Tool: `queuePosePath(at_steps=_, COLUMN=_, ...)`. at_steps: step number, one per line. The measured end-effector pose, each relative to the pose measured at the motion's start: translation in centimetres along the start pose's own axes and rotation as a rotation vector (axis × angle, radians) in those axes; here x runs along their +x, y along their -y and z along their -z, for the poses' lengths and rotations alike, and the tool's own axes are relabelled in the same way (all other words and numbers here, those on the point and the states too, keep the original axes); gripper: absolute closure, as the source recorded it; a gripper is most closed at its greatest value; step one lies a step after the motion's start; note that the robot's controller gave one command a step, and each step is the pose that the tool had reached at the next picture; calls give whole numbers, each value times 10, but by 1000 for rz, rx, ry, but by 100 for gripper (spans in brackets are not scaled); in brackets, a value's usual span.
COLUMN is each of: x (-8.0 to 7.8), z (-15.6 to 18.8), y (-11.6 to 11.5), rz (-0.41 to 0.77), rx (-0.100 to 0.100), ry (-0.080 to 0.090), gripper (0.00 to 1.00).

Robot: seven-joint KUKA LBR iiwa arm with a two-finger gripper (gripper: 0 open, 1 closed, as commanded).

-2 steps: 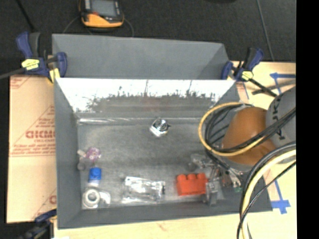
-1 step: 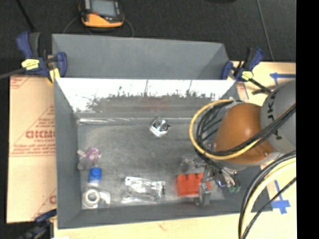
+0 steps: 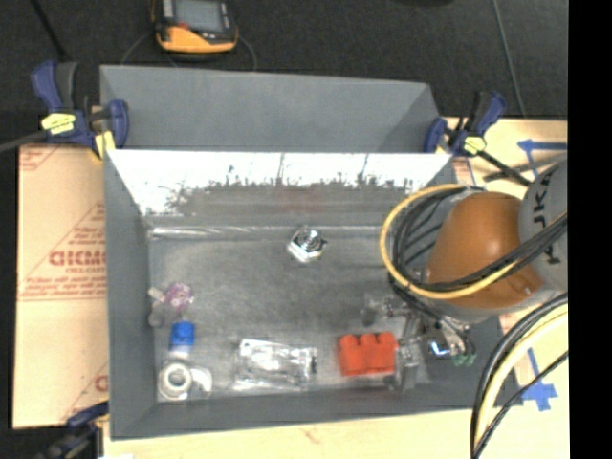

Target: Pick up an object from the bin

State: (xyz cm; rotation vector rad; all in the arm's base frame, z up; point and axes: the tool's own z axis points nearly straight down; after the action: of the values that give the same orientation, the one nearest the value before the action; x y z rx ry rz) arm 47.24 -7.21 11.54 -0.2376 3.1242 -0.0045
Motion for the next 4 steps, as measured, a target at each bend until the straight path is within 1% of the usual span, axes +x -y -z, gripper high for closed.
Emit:
queuePosePath(at_steps=1, x=-6, z=-44, y=-7, rz=-79, rx=0, ry=11, gripper=0)
queuePosePath(at_steps=2, x=-3, z=-44, y=-2, rz=-164, rx=-1, ry=7, gripper=0)
queuePosePath(at_steps=3, x=-2, z=-43, y=-2, rz=-161, rx=0, ry=4, gripper=100)
queuePosePath(at_steps=4, x=-4, z=-27, y=-1, rz=-156, rx=0, ry=0, gripper=100)
